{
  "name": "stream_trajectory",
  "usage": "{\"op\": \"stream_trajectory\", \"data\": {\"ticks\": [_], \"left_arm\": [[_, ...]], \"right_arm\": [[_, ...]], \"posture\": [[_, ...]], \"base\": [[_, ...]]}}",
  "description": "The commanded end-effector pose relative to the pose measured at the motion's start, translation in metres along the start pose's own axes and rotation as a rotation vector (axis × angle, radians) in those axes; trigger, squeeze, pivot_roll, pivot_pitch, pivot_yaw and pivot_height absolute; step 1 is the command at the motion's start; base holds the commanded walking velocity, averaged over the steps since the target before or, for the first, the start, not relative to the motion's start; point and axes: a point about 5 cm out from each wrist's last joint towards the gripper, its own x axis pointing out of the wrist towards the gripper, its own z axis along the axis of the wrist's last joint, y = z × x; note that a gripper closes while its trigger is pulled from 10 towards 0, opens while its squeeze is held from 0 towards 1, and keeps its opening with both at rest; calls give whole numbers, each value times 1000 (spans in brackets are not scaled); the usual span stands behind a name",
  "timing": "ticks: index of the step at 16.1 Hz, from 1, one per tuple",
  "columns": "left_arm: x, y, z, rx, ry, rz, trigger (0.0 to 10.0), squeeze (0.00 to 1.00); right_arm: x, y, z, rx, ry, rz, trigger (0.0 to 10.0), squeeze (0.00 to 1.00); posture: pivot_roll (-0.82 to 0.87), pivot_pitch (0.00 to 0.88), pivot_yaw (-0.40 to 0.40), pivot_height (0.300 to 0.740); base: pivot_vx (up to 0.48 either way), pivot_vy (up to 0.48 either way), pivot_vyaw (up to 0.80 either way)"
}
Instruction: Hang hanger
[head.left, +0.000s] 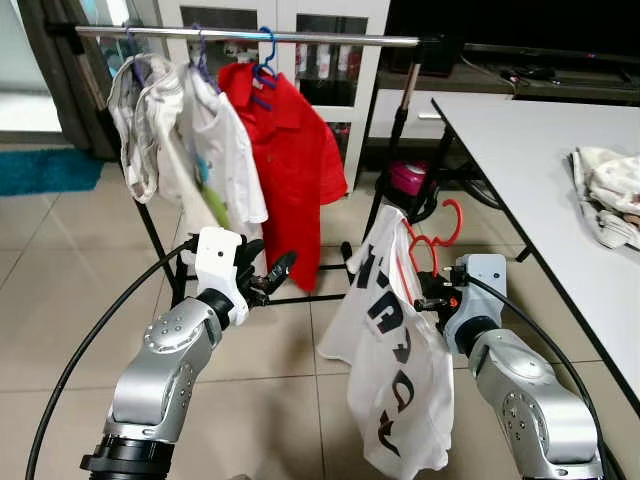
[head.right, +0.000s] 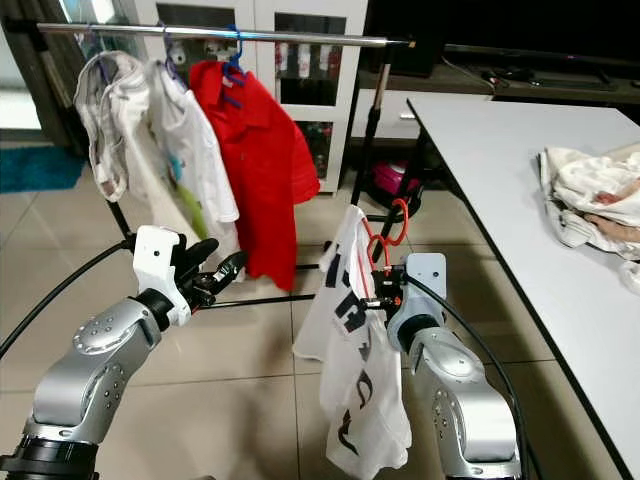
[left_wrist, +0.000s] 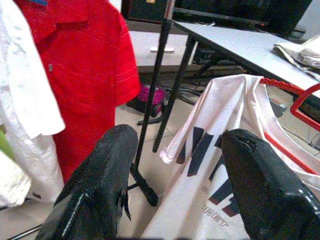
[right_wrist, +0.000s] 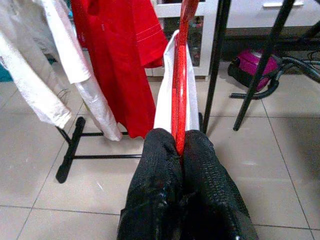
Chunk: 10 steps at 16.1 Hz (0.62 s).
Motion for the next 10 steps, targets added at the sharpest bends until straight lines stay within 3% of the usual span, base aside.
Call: {"op": "stream_trajectory", "data": {"ticks": [1, 10], "left_arm": [[1, -1, 3, 6, -9, -6, 10000, 0], [1, -3, 2, 2, -7, -10, 10000, 0]], "right_arm": [[2, 0, 7, -21, -29, -4, 10000, 0], [2, 0, 6, -29, -21, 1, 10000, 0]], "posture": [[-172, 0, -48, 740], [-176, 0, -50, 740]], "base": [[0, 270, 0], [0, 270, 0]]}}
